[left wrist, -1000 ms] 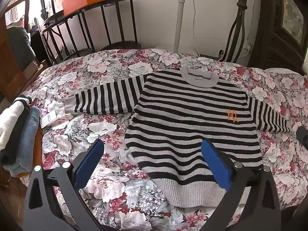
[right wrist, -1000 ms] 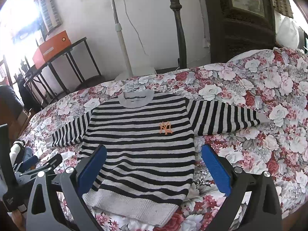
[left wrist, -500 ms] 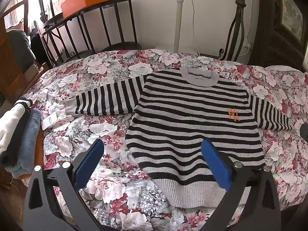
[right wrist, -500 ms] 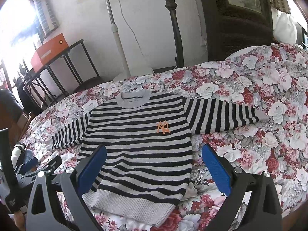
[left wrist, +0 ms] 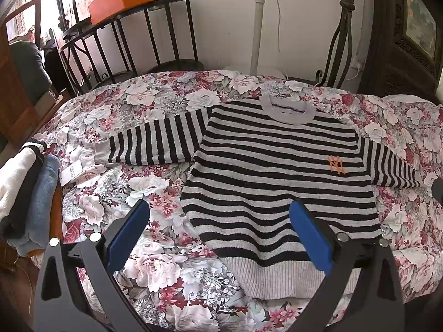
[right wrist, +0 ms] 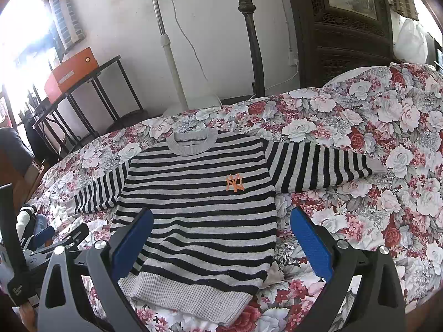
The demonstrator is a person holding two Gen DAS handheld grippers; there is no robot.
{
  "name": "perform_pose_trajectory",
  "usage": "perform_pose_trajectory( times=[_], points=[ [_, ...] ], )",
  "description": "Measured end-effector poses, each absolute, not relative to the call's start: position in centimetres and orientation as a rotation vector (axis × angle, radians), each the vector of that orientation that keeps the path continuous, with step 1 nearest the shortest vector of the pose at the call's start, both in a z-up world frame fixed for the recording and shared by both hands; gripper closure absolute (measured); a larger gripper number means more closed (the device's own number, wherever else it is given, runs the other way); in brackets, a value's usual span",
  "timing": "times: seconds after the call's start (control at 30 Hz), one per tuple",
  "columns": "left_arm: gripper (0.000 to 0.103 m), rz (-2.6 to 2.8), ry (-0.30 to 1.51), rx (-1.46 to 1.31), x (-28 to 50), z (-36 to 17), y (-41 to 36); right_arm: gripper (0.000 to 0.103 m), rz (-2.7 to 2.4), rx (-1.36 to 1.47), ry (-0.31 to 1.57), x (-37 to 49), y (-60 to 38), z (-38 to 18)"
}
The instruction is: Fold small clothes
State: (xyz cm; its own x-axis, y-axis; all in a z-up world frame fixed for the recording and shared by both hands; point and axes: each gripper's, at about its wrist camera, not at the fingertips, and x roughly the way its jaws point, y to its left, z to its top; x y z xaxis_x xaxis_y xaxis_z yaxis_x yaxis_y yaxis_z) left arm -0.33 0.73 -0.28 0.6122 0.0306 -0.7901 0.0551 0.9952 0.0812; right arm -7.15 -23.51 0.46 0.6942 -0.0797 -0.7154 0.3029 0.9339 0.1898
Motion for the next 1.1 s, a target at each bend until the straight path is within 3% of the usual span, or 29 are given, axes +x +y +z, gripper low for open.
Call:
perform_pose_trajectory(
  times=[1.1],
  points=[
    [0.005, -0.015, 0.912, 0.102, -0.29, -0.28, 0.78, 0.003, -0.218, 0.308, 0.777, -7.17, -23.72, 0.41]
  ],
)
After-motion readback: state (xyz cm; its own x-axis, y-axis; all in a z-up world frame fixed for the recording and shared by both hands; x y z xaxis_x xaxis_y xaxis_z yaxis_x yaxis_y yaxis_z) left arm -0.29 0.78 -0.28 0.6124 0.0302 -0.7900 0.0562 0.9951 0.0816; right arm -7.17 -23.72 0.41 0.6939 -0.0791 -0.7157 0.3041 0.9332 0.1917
